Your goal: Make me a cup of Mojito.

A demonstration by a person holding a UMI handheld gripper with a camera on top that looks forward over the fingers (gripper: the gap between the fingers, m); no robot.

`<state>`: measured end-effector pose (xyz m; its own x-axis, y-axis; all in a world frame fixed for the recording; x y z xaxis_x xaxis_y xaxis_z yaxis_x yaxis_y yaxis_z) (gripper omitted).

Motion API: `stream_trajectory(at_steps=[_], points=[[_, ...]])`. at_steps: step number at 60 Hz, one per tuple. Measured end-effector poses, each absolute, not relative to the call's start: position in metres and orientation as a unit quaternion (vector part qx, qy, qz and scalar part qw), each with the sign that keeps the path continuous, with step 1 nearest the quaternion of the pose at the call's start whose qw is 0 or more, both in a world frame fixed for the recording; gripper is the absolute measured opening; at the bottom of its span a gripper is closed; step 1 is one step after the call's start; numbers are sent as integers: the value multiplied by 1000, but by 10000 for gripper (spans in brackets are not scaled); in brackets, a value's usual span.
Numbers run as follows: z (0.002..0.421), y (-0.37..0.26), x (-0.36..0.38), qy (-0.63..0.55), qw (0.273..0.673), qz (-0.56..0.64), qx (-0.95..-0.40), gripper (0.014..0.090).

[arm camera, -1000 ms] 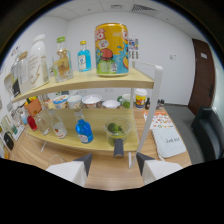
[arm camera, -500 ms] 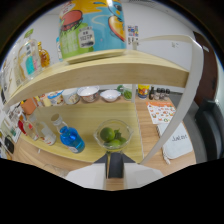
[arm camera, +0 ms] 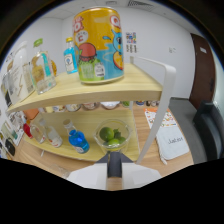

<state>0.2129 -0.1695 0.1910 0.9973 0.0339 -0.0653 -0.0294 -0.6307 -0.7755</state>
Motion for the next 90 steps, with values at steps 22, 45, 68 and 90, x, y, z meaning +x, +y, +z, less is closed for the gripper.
stream_trajectory(at_steps=[22, 45, 68, 90], points=[[197, -243, 163, 45, 465, 56, -883, 162], [146, -262, 130, 16, 452, -31, -891, 160], [179, -232, 139, -284, 460, -323, -777, 159], [208, -215, 97, -528, 429, -467, -565, 159]])
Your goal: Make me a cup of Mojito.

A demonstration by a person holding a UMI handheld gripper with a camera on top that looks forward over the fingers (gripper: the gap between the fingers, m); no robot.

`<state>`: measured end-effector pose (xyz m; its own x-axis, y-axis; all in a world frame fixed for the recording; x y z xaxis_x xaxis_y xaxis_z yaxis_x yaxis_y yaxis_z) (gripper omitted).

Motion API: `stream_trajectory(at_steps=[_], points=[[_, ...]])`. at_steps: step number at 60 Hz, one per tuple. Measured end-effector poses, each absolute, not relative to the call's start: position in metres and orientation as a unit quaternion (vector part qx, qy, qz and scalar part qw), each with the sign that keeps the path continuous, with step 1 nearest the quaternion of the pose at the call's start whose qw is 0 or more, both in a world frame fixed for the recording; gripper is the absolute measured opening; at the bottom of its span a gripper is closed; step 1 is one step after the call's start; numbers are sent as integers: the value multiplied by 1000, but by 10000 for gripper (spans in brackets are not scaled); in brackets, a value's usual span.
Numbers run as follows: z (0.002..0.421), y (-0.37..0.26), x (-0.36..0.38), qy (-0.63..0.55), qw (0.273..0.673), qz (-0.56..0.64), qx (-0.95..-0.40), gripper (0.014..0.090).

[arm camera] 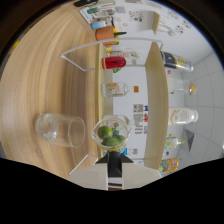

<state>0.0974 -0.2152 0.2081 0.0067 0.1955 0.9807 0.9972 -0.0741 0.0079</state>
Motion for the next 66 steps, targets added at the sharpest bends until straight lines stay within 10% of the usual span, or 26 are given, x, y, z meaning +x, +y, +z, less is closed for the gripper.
stream_trajectory(at_steps=[32, 53, 66], points=[[214, -209, 101, -581, 405, -488, -510, 161], [286, -239, 124, -291, 585, -261, -711, 160], [240, -248, 182, -65, 567, -44, -820, 161]])
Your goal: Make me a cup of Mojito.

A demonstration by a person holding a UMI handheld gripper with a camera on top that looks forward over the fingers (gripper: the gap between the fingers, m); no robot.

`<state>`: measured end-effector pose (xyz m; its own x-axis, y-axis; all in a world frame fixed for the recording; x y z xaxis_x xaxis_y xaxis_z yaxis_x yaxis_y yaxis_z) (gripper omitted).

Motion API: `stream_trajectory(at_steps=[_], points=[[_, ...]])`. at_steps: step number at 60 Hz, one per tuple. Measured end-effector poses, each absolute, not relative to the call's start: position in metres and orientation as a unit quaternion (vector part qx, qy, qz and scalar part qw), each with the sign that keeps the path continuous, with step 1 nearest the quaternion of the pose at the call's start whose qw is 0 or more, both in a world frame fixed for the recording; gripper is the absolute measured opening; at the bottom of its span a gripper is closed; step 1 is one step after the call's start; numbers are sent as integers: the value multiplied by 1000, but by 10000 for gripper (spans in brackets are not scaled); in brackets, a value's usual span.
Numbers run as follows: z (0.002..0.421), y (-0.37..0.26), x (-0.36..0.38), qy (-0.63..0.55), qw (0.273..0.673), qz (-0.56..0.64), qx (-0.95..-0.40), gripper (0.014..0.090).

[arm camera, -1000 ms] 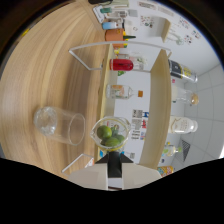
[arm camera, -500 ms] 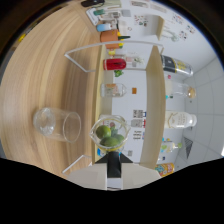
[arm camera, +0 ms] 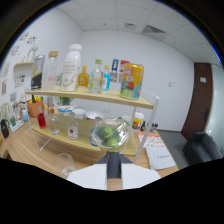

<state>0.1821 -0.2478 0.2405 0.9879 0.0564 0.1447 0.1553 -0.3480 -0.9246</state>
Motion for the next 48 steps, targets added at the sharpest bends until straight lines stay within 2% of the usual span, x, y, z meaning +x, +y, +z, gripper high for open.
stream_trajectory(at_steps=[15, 21, 31, 43, 44, 46, 48], points=[[88, -260, 248, 35, 432, 27, -901, 158], [42, -265, 259, 44, 400, 33, -915, 159], [3, -274, 267, 38, 363, 41, -930, 161], [-3, -273, 269, 9, 366, 32, -930, 184], [-3, -272, 269, 9, 367, 33, -929, 220], [-2, -272, 272, 12, 369, 28, -929, 347], [0, -272, 273, 13, 373, 25, -927, 422]])
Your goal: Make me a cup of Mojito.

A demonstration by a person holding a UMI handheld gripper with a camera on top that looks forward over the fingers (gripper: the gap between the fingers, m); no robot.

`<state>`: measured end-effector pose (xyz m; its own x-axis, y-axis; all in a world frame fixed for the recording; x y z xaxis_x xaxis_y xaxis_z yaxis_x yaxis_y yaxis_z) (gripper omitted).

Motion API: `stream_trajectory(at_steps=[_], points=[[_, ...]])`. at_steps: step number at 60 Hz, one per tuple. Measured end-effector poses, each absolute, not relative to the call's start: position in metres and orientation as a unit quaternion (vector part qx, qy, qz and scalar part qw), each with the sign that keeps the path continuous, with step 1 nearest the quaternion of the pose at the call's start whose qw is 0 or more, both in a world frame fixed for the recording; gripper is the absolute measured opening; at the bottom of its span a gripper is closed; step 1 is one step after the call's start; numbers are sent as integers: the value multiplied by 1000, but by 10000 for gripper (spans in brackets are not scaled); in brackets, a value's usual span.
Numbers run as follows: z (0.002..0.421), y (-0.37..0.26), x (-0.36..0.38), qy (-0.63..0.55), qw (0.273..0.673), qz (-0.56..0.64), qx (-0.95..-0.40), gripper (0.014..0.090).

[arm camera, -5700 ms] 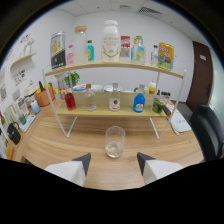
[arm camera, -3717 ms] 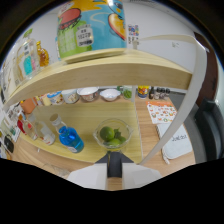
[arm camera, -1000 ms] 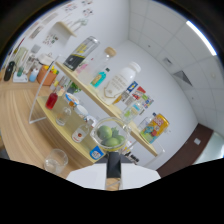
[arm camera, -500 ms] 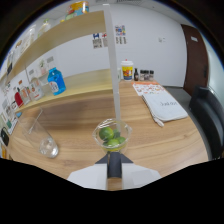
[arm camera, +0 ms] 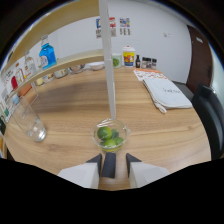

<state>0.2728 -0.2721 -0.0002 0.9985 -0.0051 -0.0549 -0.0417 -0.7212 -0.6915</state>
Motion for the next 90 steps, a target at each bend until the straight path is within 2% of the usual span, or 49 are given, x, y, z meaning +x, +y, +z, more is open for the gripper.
stream_trajectory(at_steps=[5, 8, 19, 30, 36, 44, 59, 75, 90], points=[[8, -273, 276, 11, 383, 18, -924, 719], [16, -274, 278, 9, 391, 10, -920, 860], [83, -277, 260, 8, 453, -6, -891, 852], [153, -298, 186, 4, 518, 7, -855, 850], [166, -313, 136, -4, 528, 9, -849, 849], [162, -334, 82, -9, 525, 9, -851, 857], [165, -338, 29, -3, 522, 10, -853, 862], [206, -270, 24, -17, 556, 4, -831, 863], [223, -176, 31, -18, 565, 11, -825, 858]])
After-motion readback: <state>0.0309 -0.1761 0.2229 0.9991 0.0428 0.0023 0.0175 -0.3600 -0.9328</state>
